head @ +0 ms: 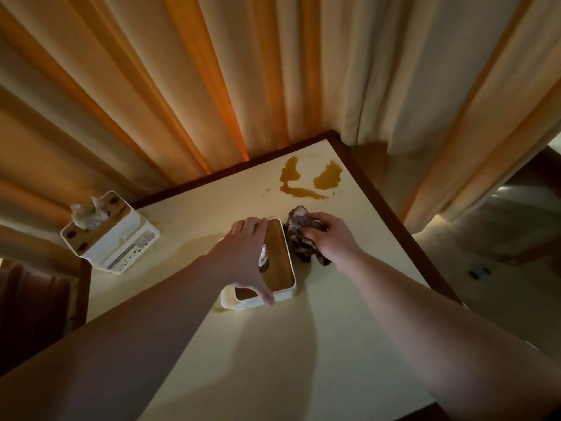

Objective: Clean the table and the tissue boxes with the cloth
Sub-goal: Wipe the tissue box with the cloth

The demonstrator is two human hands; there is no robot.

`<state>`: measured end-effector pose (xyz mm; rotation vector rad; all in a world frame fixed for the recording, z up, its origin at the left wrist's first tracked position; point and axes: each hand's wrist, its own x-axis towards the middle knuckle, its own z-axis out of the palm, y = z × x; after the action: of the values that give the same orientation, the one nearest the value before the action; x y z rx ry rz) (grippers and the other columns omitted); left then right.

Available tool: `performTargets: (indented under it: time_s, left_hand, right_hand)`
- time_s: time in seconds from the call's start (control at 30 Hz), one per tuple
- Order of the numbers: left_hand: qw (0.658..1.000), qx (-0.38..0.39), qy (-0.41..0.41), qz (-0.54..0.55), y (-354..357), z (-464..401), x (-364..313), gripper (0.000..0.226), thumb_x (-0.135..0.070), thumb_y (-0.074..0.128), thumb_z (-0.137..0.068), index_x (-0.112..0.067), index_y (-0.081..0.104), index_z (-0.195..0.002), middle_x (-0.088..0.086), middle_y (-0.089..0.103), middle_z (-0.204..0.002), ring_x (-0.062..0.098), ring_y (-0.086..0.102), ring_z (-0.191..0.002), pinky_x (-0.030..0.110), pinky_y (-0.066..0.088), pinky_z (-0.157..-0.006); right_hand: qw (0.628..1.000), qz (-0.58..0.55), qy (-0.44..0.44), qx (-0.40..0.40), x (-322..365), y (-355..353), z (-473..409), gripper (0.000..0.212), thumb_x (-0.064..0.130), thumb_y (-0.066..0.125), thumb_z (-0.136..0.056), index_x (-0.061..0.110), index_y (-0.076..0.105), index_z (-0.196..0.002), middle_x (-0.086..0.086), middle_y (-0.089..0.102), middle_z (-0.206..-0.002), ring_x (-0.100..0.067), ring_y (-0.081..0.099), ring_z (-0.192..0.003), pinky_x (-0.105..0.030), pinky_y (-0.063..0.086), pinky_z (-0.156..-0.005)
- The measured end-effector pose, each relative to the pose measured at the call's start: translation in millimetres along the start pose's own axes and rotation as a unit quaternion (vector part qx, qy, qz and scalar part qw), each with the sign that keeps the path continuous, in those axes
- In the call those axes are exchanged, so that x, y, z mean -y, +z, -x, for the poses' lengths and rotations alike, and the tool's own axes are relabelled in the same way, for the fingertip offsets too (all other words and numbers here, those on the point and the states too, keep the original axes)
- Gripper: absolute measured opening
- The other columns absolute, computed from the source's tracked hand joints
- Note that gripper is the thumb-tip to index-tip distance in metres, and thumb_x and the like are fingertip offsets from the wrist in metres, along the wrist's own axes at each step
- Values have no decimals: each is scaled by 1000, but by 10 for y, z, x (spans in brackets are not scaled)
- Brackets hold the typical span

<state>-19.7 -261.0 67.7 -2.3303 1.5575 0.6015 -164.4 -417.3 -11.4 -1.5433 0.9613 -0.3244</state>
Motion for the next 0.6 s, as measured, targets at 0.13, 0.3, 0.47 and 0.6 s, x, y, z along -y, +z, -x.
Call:
performTargets:
  time_s: [0.13, 0.3, 0.47, 0.6]
  left_hand:
    - [1000, 15, -8, 0, -25, -39, -22, 172, -89, 82, -31, -22, -8, -162, -4, 7, -159, 22, 13, -147, 42, 34, -120]
    - [1000, 21, -6, 5, -21, -66, 1, 175, -91, 79, -29, -23, -10, -162, -8, 6, -156, 20, 13, -145, 41, 34, -120]
    - [1000, 20, -7, 3, -34, -75, -15, 176, -91, 80, -28, -23, -11, -162, -8, 9, -152, 19, 15, -142, 41, 37, -116]
    - [1000, 27, -14, 3, -40, -82, -30, 177, -93, 78, -25, -24, -12, -162, -8, 9, -152, 20, 15, -143, 45, 40, -115]
  right_hand:
    - [999, -31, -7, 19, 31, 79, -118, 33, 21, 75, -94, 26, 73, -127, 11, 71, -108, -17, 66, -110, -41, 58, -100]
    - [997, -57, -14, 46, -27, 190, -205, 30, 20, 74, -95, 27, 76, -123, 13, 74, -102, -15, 70, -104, -44, 58, -99]
    - [992, -89, 17, 87, -234, 91, 16, 19, 19, 80, -88, 35, 81, -98, 8, 78, -92, -14, 74, -92, -45, 62, -92]
    - [982, -115, 22, 149, -514, -9, 390, 20, 7, 79, -82, 21, 81, -96, -11, 78, -90, -34, 77, -86, -57, 62, -82]
